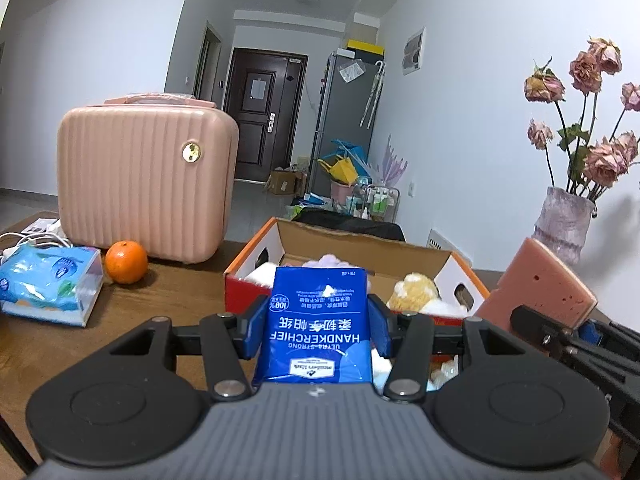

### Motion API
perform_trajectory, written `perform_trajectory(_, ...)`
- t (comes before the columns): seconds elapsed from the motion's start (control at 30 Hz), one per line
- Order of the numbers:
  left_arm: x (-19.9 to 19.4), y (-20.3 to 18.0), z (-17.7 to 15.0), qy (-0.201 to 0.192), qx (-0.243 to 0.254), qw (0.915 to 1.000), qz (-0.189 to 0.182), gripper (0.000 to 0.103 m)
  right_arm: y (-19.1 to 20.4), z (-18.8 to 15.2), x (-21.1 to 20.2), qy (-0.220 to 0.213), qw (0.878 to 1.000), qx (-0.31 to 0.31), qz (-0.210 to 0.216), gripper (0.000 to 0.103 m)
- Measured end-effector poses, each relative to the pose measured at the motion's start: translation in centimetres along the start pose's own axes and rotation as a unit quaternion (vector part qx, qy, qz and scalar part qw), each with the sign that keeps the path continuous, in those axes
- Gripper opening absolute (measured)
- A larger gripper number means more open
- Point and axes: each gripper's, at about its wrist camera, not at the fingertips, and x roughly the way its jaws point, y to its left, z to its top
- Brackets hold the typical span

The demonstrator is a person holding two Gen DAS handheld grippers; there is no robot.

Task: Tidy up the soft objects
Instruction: 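Carry the sponge block and tissue pack with both grippers toward the red box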

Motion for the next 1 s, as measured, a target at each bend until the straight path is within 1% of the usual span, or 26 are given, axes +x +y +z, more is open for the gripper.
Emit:
perform_trajectory(0.37,3.2,-1.1,1.4,-0.009,-0.006,0.9999,-0.003,0.052,-0.7,1.8,3.3,-0.009,1.000,0.000,0.017,0.030)
perform_trajectory(0.6,5.6,-1.1,2.1,-0.009,-0.007,0.9999,-0.004,0.052,-1.2,2.9,6.4,0.000,0.999,-0.008,0.035,0.030)
perform_trajectory(0.87,8.6,-1.0,2.9,-0.007,-0.005,1.0000,0.000,0.052,-2.1,4.5,10.1,0.021,0.998,-0.014,0.057,0.030)
perform_trajectory(1.0,9.9,-0.8,3.4,-0.009,-0.004,0.9999,0.003,0.052,-2.2,5.2,12.0,0.027,0.998,-0.021,0.059,0.030)
